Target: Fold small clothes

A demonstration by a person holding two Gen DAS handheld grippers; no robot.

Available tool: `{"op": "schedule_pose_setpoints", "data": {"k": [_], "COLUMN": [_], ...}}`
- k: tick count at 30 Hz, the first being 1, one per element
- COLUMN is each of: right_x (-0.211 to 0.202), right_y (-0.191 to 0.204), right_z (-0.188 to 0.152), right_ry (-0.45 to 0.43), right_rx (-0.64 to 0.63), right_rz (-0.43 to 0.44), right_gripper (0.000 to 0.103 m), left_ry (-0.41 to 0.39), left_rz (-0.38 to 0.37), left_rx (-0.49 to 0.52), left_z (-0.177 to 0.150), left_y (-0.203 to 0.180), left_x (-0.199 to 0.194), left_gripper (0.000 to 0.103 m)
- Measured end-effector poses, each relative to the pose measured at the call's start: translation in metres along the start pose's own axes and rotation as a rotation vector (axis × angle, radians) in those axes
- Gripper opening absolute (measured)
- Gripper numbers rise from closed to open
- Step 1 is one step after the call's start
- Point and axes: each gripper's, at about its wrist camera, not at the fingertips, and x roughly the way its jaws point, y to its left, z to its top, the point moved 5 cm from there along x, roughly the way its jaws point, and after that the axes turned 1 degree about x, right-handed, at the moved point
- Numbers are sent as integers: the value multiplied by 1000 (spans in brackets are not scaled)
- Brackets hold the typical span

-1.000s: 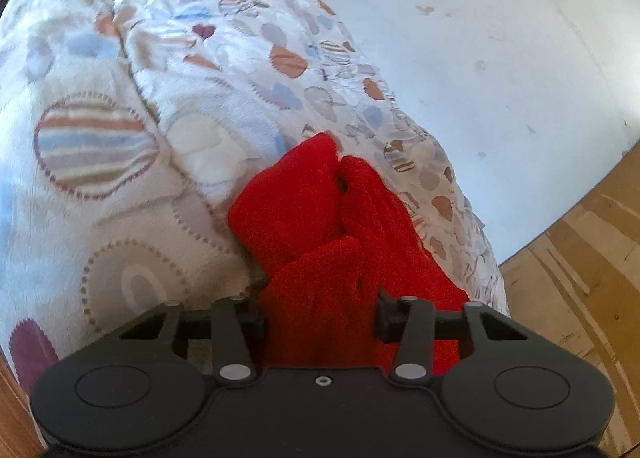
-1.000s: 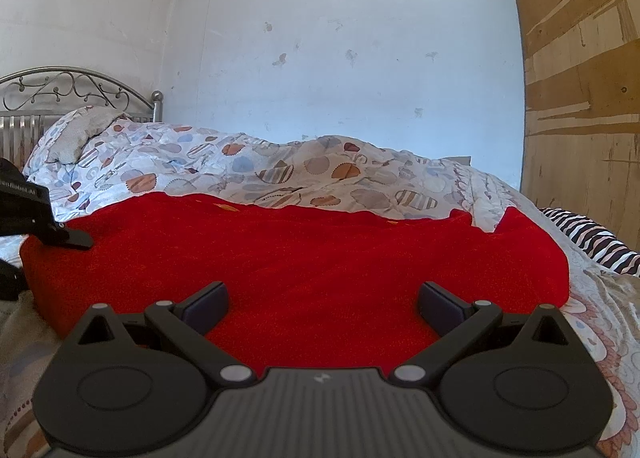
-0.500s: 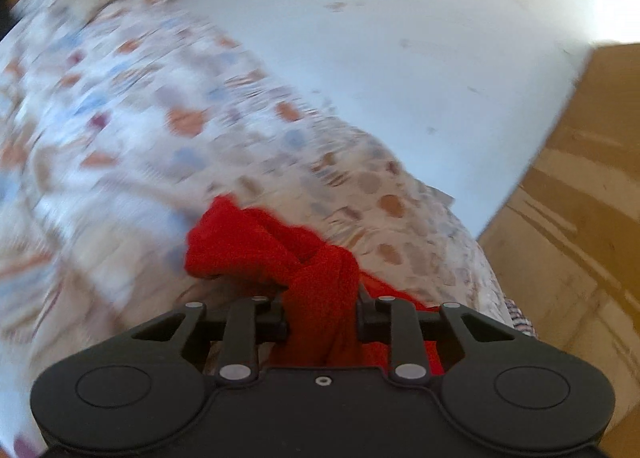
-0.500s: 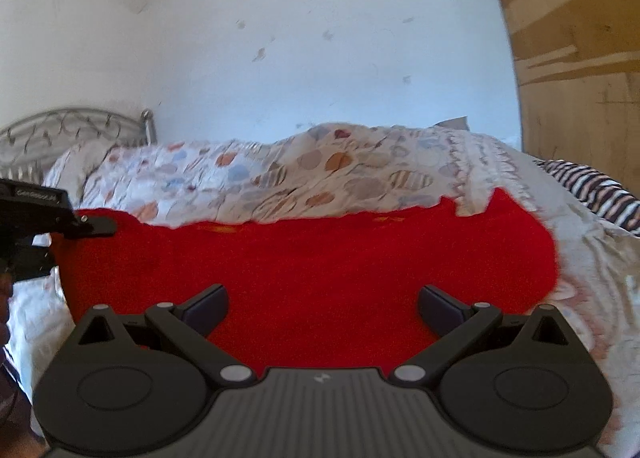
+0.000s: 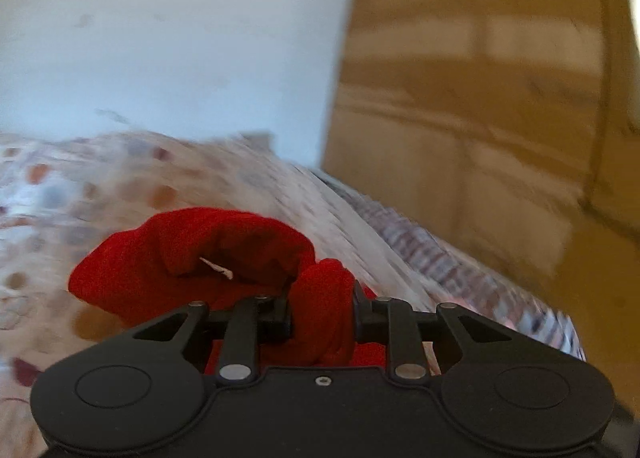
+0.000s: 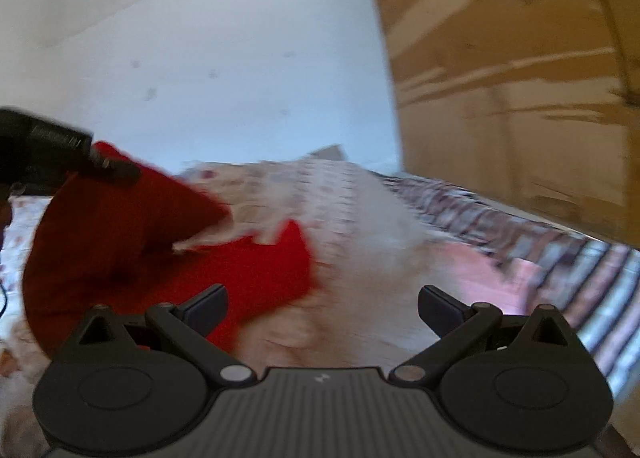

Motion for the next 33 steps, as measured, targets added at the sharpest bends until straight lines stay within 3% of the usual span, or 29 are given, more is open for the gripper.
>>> {"op": "schedule_pose_setpoints", "data": {"k": [5,12,14,18,20,23,29,33], "right_x": [-5,-5,-4,-7,-8,-7,-4,6], "right_y": [-37,-46,-42,-34,-32,-32,-31,-23], "right_z": [-13,-20,-20,-23,-23,-24,-26,-14], "right_ry": [36,56,59,70,78,94,117,117], "right_rx": [42,85,89,83,86,103,129,153], "right_rz": [-85,-81,-72,-65,-60,-59,-63,13], "right_gripper": [103,103,103,103,103,103,103,103], "left_ry": [127,106,83,28,0,-14,16,46], "left_rz": [-80,-126,-162,-195,-173,-112,53,80], "left_rx": [33,6,10,45,62,90,154,174], "left_z": [-38,-46,-45,-45,-46,-50,-63,-70], "left_y": [-26,-19,-22,-30,-30,-23,0,10], "left_x": [17,3,-6,-29,-40,-51,-54,-49], "left_gripper": [19,29,50,72,86,94,101,101]}}
